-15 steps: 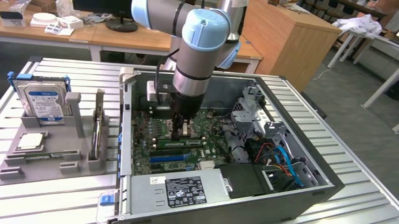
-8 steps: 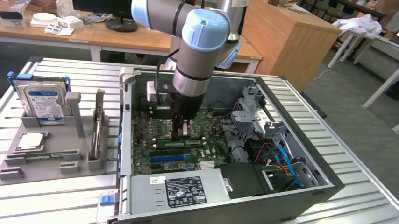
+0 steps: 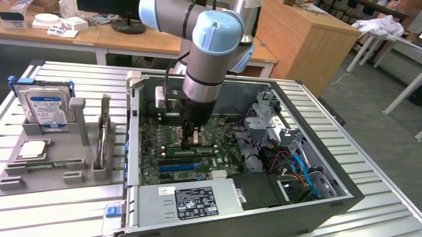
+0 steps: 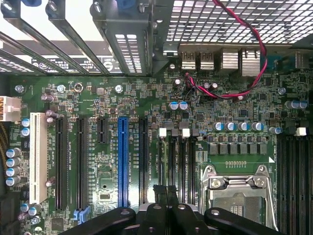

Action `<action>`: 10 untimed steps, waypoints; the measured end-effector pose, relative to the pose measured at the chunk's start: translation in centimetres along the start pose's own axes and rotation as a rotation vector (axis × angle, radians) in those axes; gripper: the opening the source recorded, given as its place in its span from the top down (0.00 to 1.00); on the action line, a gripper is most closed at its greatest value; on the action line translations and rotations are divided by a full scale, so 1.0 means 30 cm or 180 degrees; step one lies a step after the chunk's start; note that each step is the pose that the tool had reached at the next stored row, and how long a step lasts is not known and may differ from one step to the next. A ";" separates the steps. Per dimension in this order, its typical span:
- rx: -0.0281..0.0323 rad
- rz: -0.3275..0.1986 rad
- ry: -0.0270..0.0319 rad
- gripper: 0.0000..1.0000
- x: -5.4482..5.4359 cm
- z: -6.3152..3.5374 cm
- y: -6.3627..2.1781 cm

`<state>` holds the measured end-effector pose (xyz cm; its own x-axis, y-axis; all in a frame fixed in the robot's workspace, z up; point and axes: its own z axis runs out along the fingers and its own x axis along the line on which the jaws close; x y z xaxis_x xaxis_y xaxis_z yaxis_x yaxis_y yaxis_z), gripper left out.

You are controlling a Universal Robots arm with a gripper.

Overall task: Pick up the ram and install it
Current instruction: 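Press down the ram until it locks into place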

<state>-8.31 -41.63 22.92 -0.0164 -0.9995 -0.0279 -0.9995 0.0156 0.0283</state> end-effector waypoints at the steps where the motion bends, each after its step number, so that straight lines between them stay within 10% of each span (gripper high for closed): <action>1: 0.0001 0.0000 -0.0001 0.89 0.000 0.001 0.000; 10: 0.0000 0.0000 0.0000 0.89 0.000 0.004 0.000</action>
<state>-8.31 -41.63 22.80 -0.0165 -0.9995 -0.0279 -0.9995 0.0157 0.0282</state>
